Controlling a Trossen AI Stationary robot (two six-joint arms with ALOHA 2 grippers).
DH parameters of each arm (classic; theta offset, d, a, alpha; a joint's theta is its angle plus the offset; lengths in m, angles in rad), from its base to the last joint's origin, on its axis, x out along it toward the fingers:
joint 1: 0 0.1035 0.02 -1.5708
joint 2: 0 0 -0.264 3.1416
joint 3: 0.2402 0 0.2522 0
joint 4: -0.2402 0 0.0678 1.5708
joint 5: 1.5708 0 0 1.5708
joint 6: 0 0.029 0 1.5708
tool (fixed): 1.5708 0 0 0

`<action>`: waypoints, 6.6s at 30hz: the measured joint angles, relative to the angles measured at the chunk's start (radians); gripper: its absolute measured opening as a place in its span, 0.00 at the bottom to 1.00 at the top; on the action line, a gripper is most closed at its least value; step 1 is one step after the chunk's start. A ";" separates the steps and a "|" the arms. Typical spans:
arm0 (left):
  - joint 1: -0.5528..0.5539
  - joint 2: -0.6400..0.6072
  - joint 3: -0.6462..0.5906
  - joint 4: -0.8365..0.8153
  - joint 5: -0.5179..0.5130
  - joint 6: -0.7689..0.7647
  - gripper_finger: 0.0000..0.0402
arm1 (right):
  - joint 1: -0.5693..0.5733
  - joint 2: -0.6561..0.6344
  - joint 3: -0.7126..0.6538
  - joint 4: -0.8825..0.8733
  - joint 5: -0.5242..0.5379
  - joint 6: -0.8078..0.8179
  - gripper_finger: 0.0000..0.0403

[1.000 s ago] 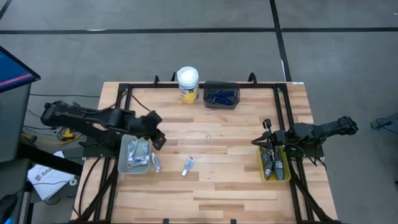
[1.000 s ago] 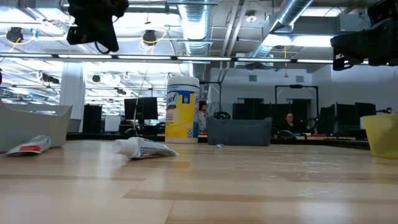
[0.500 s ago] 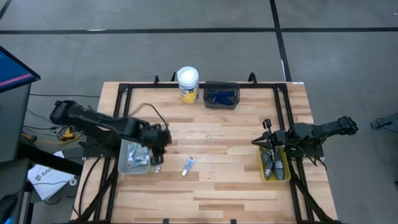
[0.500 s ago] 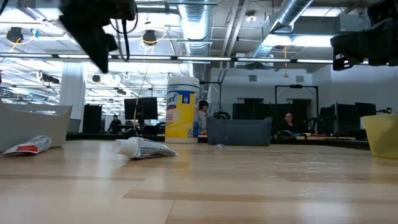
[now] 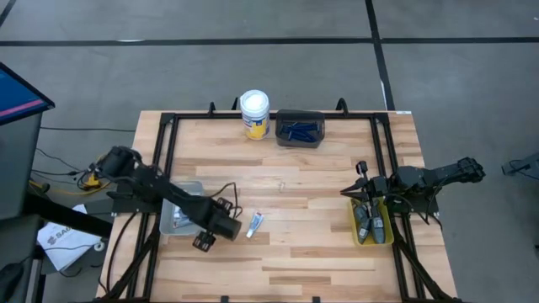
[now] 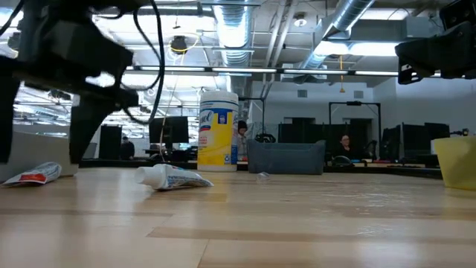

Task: Pick & Place Travel size toiletries
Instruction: Put the white toothpaste into the gray bin

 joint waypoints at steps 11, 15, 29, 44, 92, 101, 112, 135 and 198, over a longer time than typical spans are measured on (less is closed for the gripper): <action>0.001 0.077 0.000 0.001 0.050 0.055 0.69 | 0.000 0.000 0.000 0.000 0.000 0.000 0.04; 0.001 0.096 0.002 -0.003 0.048 0.058 0.65 | 0.000 0.000 0.000 0.000 0.000 0.000 0.04; 0.007 0.106 0.003 -0.001 0.019 0.058 0.21 | 0.000 0.000 0.000 0.000 0.000 0.000 0.04; 0.028 0.107 0.001 0.002 0.019 0.050 0.00 | 0.000 0.000 0.000 0.000 0.000 0.000 0.04; 0.268 0.021 0.078 -0.137 -0.261 -0.876 0.61 | 0.000 0.000 0.000 0.000 0.000 0.000 0.04; 0.268 0.027 0.044 -0.151 -0.170 -0.975 0.58 | 0.000 0.000 0.000 0.000 0.000 0.000 0.04; 0.268 0.027 -0.052 -0.087 -0.053 -1.028 0.56 | 0.000 0.000 0.000 0.000 0.000 0.000 0.04; 0.024 0.027 0.004 0.059 0.040 -0.146 0.62 | 0.000 0.000 0.000 0.000 0.000 0.000 0.04; -0.025 0.145 0.125 -0.082 -0.181 0.191 0.16 | 0.000 0.000 0.000 0.000 0.000 0.000 0.04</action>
